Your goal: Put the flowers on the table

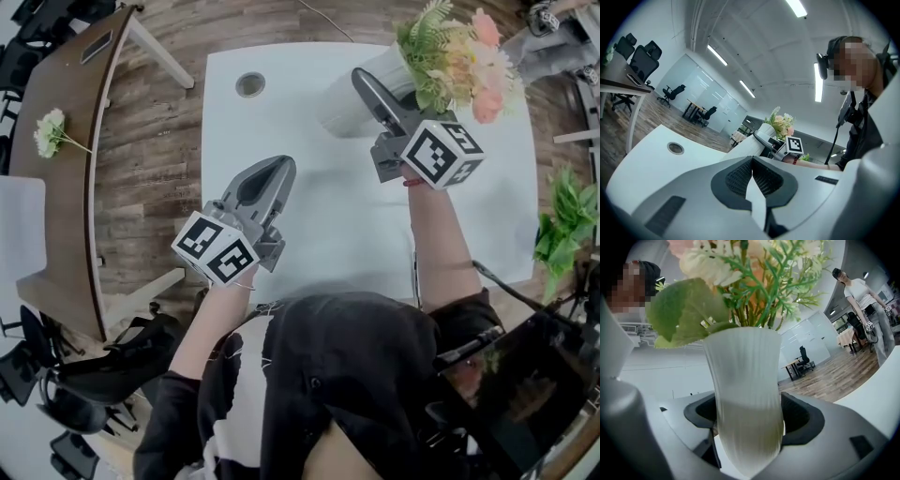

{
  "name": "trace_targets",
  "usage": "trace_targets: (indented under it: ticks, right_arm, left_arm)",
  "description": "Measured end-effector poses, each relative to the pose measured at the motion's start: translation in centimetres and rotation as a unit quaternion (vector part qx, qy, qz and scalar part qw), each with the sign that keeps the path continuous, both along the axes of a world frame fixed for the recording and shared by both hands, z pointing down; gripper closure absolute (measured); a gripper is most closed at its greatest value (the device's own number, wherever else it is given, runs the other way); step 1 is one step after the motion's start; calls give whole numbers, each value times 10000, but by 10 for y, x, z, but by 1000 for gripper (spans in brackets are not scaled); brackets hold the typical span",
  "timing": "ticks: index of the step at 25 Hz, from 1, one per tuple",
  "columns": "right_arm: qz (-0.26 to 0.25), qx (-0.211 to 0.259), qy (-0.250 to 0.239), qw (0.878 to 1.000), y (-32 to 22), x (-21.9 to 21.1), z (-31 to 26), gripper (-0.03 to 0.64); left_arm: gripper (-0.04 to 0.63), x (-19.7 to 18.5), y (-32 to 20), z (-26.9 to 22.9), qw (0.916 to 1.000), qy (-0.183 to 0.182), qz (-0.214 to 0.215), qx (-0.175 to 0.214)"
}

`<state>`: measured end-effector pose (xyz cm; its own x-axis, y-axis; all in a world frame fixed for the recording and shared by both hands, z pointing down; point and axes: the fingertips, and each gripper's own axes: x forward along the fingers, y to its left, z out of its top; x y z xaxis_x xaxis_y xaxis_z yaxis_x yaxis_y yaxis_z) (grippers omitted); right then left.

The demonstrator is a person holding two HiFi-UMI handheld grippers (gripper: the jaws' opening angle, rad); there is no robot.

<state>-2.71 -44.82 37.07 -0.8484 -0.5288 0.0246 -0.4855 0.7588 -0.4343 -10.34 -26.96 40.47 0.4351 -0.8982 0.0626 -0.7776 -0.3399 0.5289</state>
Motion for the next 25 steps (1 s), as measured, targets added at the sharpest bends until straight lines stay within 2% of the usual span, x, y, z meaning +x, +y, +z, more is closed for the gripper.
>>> trace_targets:
  ticks: [14,25]
  right_arm:
    - [-16,-170,163,9997,-1,-11,21,219]
    - [-2,-46,197,9998,-1,-11,19,219]
  left_arm:
    - [581,-5,-2,1,10000,47,-3,-2]
    - [581,-8,-10,-2,9999,77,-78,-44]
